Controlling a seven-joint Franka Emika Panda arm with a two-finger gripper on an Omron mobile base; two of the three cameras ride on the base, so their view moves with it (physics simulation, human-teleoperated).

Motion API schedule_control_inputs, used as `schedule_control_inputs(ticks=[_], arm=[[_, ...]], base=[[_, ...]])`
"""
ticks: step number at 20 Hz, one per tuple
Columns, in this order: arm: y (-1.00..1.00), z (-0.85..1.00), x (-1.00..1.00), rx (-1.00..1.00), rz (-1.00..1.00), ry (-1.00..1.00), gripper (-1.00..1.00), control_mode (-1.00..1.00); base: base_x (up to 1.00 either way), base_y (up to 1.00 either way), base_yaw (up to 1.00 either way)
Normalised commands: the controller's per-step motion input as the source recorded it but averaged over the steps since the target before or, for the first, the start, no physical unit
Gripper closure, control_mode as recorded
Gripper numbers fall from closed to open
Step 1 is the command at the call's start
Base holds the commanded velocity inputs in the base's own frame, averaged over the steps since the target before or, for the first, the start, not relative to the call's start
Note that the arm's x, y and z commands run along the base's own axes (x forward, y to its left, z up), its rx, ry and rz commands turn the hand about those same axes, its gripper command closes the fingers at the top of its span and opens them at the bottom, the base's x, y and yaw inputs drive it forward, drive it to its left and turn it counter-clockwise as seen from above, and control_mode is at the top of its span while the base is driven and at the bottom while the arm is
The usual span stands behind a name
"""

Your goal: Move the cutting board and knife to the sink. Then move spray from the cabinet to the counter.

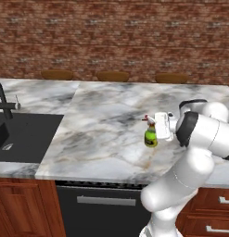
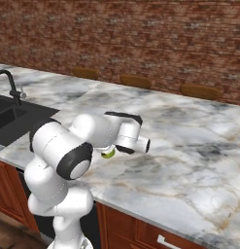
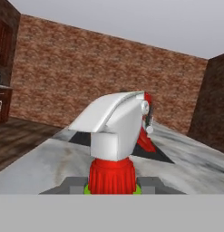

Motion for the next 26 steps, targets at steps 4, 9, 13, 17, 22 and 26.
schedule_control_inputs(ticks=[4,9,13,17,22,26], arm=[[0.0,-0.32,0.0,0.01,-0.06,0.0,1.0,-1.0],[0.0,-0.29,0.01,0.08,-0.07,0.0,1.0,-1.0],[0.0,-0.28,0.11,0.07,-0.05,0.0,1.0,-1.0],[0.0,-0.26,0.17,0.01,-0.01,0.0,1.0,-1.0],[0.0,-0.27,0.09,0.0,0.0,0.0,1.0,-1.0],[-0.09,-0.13,0.0,0.0,0.0,0.0,1.0,-1.0]], base=[[0.0,0.0,0.0],[0.0,0.0,0.0],[0.0,0.0,0.0],[0.0,0.0,0.0],[0.0,0.0,0.0],[0.0,0.0,0.0]])
